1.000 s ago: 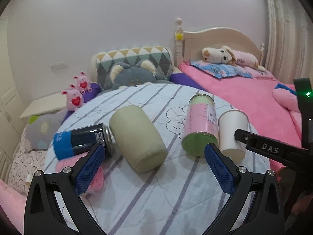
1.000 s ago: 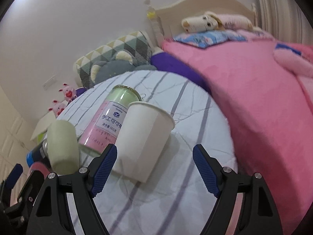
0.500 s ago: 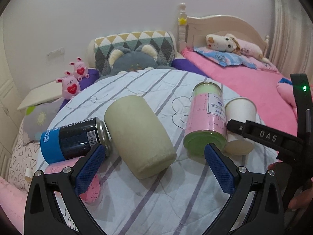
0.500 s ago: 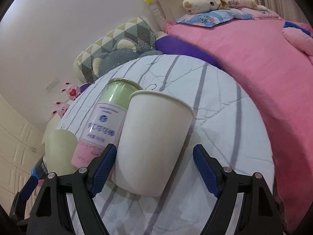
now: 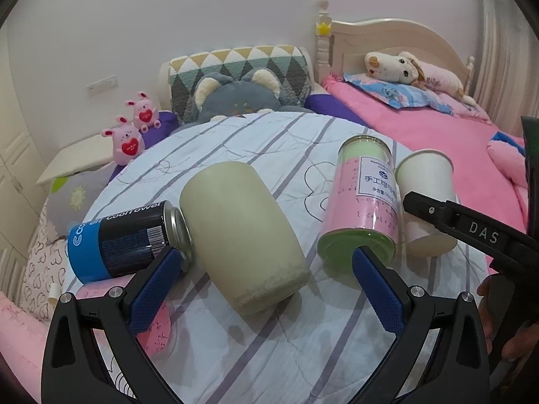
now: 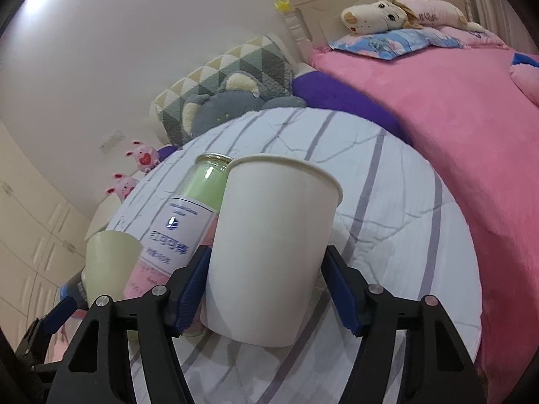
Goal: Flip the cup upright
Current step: 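Lift the white paper cup and rotate it rim-up with the right gripper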
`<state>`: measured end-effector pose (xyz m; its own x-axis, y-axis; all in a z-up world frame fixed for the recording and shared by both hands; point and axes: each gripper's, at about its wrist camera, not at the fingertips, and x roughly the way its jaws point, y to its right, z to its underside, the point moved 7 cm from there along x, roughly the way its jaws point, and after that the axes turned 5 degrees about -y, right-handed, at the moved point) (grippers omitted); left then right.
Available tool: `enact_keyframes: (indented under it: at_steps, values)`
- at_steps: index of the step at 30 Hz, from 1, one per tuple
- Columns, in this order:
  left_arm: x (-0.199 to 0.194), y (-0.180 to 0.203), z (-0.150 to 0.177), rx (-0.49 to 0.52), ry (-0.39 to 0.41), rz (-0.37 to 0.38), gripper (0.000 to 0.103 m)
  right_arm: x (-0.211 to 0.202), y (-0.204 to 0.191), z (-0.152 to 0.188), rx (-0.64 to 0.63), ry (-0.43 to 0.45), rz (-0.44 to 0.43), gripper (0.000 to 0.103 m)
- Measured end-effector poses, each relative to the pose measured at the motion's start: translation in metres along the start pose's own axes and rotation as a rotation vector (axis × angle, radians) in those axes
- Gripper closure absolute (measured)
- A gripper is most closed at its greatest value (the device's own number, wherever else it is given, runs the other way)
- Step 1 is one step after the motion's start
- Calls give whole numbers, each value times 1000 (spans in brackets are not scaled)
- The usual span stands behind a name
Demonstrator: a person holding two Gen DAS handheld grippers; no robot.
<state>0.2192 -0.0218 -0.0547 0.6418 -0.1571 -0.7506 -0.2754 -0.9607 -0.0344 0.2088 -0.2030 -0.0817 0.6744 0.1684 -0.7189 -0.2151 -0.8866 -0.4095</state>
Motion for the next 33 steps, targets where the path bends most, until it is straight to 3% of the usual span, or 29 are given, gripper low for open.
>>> enact_keyframes:
  at_steps: [14,25,33]
  values:
    - [-31,-8,18,-50,29,-27,0,-36,-7,10,-75,9,-17,36]
    - [-57,-26,55,-109,43,-56,0,-67,-28,44,-199,-17,-13,36]
    - [-56,-50,93,-192,0,-37,0,-78,-49,74,-314,-54,17,36]
